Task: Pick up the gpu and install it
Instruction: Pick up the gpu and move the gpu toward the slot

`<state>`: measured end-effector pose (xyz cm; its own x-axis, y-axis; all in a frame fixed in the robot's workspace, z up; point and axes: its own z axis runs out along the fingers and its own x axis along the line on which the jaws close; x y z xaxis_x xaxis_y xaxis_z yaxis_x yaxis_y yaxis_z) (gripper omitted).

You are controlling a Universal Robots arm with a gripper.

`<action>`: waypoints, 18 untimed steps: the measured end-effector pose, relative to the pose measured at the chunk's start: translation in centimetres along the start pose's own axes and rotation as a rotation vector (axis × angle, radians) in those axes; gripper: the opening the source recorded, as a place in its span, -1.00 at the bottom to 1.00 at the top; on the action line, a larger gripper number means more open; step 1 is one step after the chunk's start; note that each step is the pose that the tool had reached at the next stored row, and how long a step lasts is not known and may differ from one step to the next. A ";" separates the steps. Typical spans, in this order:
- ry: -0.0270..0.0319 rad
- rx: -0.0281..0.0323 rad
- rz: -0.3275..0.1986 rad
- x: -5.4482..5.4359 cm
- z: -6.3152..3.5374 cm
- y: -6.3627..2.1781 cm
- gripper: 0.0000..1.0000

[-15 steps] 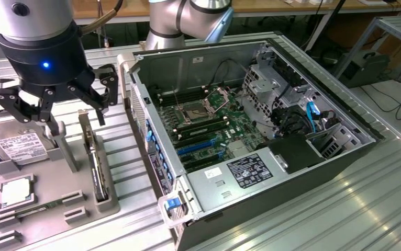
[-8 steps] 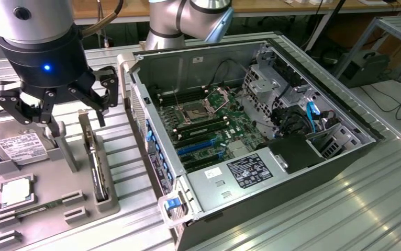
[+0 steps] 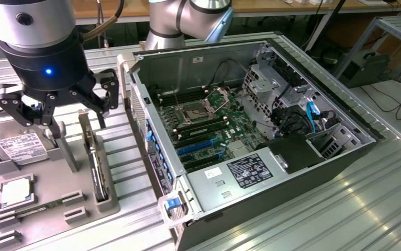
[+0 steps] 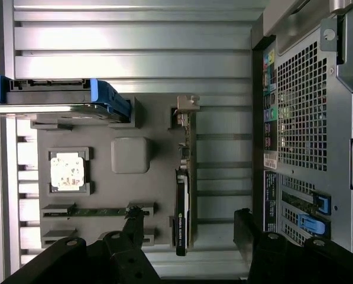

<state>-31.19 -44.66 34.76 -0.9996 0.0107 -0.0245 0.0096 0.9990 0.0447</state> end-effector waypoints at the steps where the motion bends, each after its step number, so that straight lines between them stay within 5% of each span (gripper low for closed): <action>1: 0.0000 0.0000 0.000 0.0 0.04 0.00 0.44; 18: 0.0000 0.0000 0.000 0.0 0.70 -0.04 0.44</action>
<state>-31.19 -44.67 34.06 -0.9996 0.0107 -0.0245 0.0096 0.9990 0.0447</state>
